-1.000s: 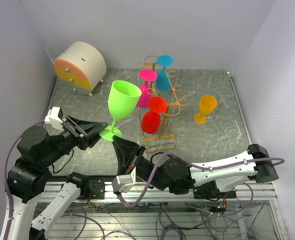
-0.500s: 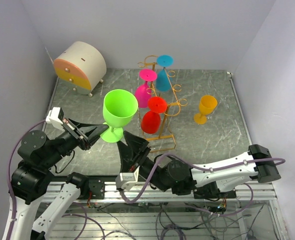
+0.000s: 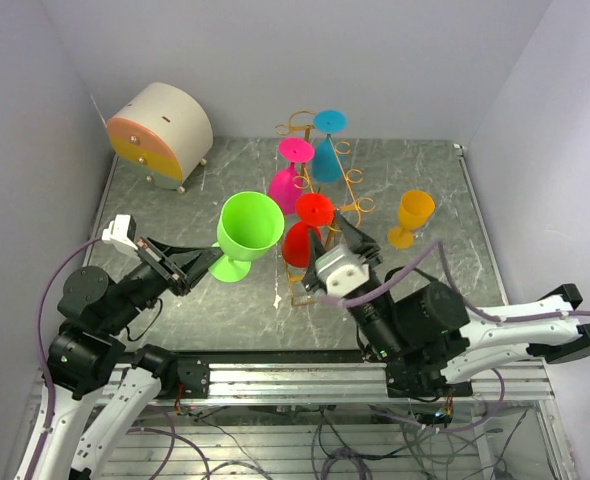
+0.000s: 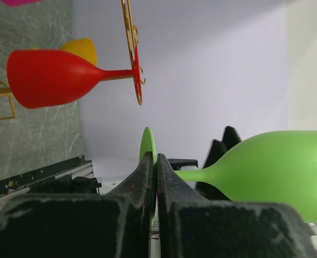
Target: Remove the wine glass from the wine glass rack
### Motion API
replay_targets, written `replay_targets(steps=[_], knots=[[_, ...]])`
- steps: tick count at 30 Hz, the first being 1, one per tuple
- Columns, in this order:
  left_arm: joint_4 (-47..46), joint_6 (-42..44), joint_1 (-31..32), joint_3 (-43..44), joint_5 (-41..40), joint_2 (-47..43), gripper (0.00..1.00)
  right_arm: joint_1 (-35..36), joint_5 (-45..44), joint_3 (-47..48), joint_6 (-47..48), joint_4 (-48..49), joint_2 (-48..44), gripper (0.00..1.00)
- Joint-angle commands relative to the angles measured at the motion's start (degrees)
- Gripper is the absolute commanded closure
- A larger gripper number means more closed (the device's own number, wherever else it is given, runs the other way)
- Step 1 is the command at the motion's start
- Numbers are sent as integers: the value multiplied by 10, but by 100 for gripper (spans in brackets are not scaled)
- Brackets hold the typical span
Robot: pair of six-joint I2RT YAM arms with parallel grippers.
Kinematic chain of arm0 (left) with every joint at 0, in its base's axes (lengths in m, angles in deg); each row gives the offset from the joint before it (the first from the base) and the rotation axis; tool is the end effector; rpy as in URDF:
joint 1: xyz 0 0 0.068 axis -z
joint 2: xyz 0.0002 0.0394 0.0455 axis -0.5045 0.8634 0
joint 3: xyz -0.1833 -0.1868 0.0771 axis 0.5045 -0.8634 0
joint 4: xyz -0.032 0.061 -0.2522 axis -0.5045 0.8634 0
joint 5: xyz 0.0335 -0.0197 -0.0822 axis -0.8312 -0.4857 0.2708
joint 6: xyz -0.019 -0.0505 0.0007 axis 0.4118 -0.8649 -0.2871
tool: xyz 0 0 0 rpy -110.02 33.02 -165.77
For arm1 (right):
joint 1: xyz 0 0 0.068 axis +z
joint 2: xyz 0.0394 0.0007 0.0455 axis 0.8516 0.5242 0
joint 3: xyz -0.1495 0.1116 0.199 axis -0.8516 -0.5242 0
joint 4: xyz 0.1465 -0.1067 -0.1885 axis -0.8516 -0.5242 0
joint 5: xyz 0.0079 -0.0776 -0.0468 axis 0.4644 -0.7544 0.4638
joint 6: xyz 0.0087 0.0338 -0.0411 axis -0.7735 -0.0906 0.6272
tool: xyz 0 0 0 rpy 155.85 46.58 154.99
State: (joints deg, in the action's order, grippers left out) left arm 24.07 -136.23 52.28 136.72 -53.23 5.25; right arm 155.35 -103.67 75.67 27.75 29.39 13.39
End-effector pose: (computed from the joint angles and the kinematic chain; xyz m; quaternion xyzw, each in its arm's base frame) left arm 0.0606 -0.0372 0.3860 -0.2565 0.6483 -0.6387 0.3255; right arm 0.0032 0.2250 0.4532 -0.3471 0.5025 0.0032 0.7918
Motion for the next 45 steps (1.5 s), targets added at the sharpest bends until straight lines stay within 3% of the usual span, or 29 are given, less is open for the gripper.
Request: replay_targets(steps=[1,8,13,16,22,27,45], knots=[[-40,74,3,10,-26,-2,93,95,-72,96,-88,-119,16,53],[33,189,3,66,-65,14,93,17,-38,314,-388,-471,45,56],[58,230,3,74,-82,21,93,-143,161,509,-562,-742,138,54],[68,247,3,69,-93,23,93,-249,286,605,-610,-823,199,52],[108,299,3,91,-125,41,93,-354,537,637,-665,-827,194,53],[134,333,3,115,-144,57,93,-360,669,652,-687,-847,188,56],[97,308,3,141,-111,66,93,-360,672,560,-683,-826,183,55]])
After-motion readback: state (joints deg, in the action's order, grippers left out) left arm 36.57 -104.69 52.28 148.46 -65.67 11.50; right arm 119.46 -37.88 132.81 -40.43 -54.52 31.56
